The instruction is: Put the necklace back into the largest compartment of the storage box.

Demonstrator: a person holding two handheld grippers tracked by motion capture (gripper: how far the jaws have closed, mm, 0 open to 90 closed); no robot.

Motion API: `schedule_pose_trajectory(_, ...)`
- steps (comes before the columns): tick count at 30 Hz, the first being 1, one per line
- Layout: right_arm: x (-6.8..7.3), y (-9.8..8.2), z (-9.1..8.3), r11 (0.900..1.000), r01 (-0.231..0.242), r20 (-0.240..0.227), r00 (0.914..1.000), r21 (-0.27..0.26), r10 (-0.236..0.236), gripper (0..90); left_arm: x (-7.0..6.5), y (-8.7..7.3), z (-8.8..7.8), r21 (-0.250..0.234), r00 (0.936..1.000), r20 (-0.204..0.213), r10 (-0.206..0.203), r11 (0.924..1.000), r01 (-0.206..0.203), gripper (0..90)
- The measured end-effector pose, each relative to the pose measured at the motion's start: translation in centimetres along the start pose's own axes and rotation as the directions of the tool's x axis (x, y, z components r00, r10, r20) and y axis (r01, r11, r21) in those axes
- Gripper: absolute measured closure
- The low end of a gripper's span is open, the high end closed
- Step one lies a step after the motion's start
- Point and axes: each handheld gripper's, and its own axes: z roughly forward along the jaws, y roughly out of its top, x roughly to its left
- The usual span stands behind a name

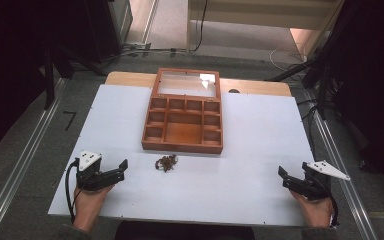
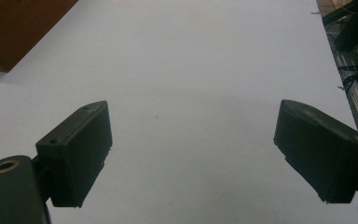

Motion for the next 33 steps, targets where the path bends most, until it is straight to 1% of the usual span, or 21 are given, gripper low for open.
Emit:
schedule_pose_trajectory(7, 0.0, 0.0, 0.0, 1.000, 0.001, 0.001, 1.0000, 0.002, -0.001, 9.5, -0.5, 0.0, 0.2, 0.008, 0.9998, 0.013, 0.015, 0.9999, -0.015, 6.6)
schedule_pose_trajectory(13, 0.0, 0.0, 0.0, 1.000, 0.002, 0.004, 1.0000, 0.003, -0.002, 9.5, -0.7, 0.1, 0.4, 0.015, 0.9997, 0.020, 0.016, 0.9998, -0.016, 6.6)
schedule_pose_trajectory(24, 0.1, 0.0, 0.1, 1.000, 0.005, 0.007, 1.0000, 0.004, -0.005, 9.5, -1.5, 0.1, 0.6, 0.018, 0.9990, 0.029, 0.033, 0.9993, -0.034, 6.6)
schedule_pose_trajectory(33, 0.1, 0.0, 0.1, 1.000, 0.004, 0.008, 1.0000, 0.006, -0.004, 9.5, -1.9, 0.2, 0.7, 0.014, 0.9987, 0.037, 0.036, 0.9992, -0.036, 6.8)
